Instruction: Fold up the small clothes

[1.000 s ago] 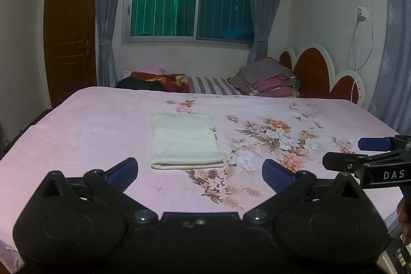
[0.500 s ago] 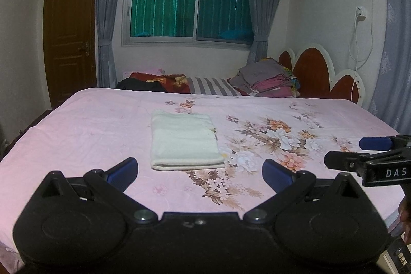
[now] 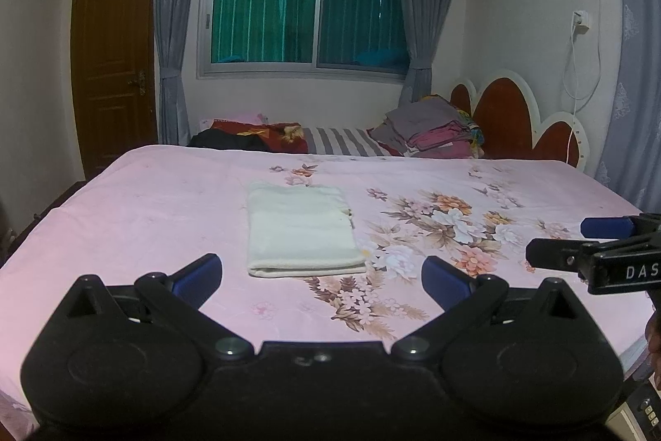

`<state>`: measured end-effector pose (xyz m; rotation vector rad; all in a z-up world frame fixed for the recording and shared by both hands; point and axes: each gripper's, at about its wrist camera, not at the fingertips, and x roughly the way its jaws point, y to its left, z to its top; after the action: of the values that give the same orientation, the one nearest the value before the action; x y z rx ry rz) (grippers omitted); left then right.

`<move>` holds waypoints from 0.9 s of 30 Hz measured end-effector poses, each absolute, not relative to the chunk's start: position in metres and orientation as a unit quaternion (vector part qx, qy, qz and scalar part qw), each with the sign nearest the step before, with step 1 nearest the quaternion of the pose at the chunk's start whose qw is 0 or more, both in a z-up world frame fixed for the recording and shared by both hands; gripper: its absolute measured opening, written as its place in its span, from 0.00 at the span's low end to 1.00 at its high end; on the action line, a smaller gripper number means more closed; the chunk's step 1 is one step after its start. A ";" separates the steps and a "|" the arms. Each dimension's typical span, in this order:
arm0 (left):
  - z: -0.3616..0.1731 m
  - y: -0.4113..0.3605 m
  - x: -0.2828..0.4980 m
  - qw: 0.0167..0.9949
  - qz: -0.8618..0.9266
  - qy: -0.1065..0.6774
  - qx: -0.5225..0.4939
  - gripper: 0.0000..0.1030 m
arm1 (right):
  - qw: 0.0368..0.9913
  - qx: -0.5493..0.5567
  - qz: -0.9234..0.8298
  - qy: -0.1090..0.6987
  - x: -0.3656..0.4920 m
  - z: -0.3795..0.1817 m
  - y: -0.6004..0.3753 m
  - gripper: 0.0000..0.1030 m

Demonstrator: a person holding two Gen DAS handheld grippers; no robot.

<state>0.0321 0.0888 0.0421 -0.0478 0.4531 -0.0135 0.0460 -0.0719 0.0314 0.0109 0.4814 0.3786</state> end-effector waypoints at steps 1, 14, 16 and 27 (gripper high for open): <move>0.042 0.090 0.033 0.974 -0.007 0.224 -0.023 1.00 | 0.954 0.005 0.186 0.237 0.046 0.031 -0.072 1.00; 0.040 0.093 0.034 0.975 -0.007 0.223 -0.024 0.99 | 0.954 0.006 0.186 0.237 0.046 0.033 -0.071 1.00; 0.040 0.094 0.035 0.975 -0.007 0.222 -0.023 0.99 | 0.954 0.006 0.186 0.237 0.046 0.033 -0.071 1.00; 0.039 0.097 0.037 0.975 -0.007 0.220 -0.021 1.00 | 0.954 0.006 0.186 0.235 0.048 0.034 -0.070 1.00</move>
<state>0.0366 0.0974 0.0391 -0.0416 0.4444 -0.0143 0.0480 -0.0702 0.0342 0.0129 0.4781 0.3778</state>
